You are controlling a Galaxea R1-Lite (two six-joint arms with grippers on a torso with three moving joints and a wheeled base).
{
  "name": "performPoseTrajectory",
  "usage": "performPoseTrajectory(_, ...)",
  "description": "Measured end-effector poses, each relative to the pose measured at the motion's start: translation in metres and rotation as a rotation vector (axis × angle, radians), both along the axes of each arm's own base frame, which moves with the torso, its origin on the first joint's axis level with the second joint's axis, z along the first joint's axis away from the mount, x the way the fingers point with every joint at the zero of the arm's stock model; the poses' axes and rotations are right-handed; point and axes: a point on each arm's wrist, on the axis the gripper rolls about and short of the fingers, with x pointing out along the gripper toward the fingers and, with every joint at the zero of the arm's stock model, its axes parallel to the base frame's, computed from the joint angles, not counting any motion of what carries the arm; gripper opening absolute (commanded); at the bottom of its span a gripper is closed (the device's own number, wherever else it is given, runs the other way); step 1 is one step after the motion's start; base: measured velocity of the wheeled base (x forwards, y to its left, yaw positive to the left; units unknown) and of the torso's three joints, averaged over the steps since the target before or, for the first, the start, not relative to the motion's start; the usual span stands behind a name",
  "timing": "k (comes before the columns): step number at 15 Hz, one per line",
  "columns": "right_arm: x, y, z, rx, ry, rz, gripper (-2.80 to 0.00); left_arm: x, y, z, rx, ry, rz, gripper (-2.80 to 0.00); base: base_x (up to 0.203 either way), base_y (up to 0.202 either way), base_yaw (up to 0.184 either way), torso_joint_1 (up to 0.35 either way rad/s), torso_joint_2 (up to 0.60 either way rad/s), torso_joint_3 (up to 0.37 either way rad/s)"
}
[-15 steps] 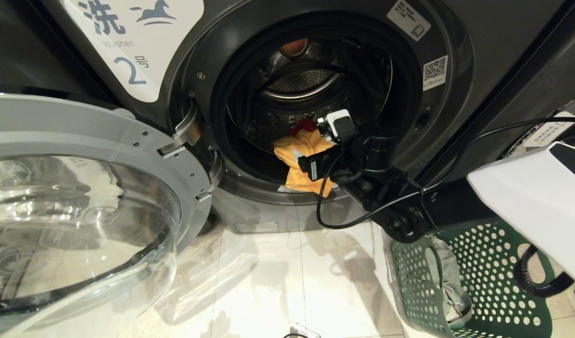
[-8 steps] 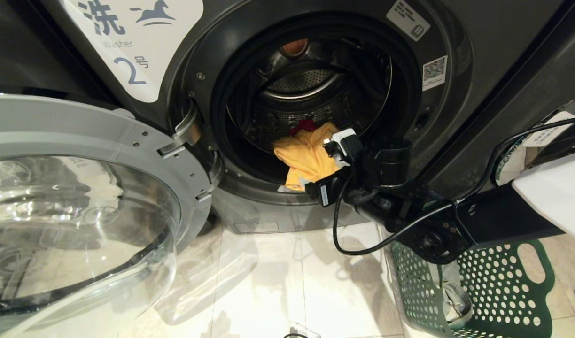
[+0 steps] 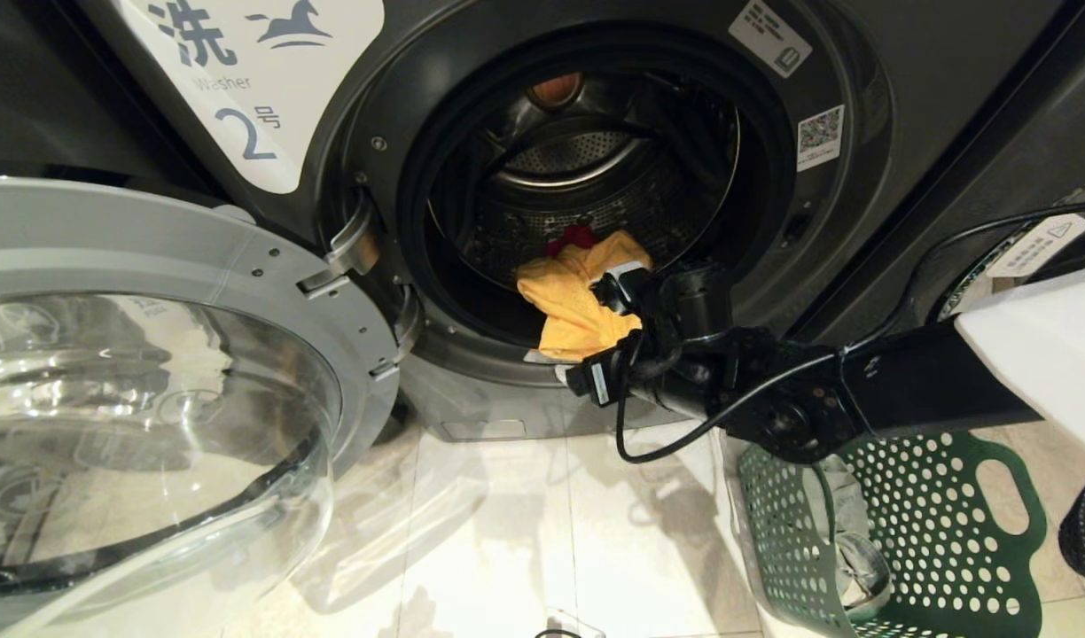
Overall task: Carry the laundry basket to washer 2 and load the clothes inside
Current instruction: Place the clothes into the washing machine
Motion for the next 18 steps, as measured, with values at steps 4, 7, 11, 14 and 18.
performPoseTrajectory(4, 0.031, 0.012, 0.002, -0.008, -0.031, -0.060, 0.00, 0.000, 0.000, 0.000, 0.000, 0.000, 0.000, -2.80, 0.000, 0.000, 0.000, 0.000, 0.00, 0.000)
performPoseTrajectory(7, 0.059, 0.009, -0.012, -0.050, -0.060, -0.088, 0.00, 0.000, 0.000, 0.000, 0.000, 0.000, 0.000, -2.80, 0.000, 0.000, 0.000, 0.000, 0.00, 0.000)
performPoseTrajectory(11, 0.083, 0.007, -0.033, -0.073, -0.058, -0.111, 0.00, 0.000, 0.000, 0.000, 0.000, 0.000, 0.000, -2.80, 0.000, 0.000, 0.000, 0.000, 0.00, 0.000)
performPoseTrajectory(14, 0.095, 0.010, -0.038, -0.060, -0.077, -0.118, 0.00, 0.000, 0.000, 0.000, 0.000, 0.000, 0.000, -2.80, 0.000, 0.000, 0.000, 0.000, 0.00, 0.000)
performPoseTrajectory(18, 0.107, 0.016, -0.046, -0.047, -0.099, -0.121, -2.80, 0.000, 0.000, 0.000, 0.000, 0.000, 0.000, -2.80, 0.000, 0.000, 0.000, 0.000, 0.00, 0.000)
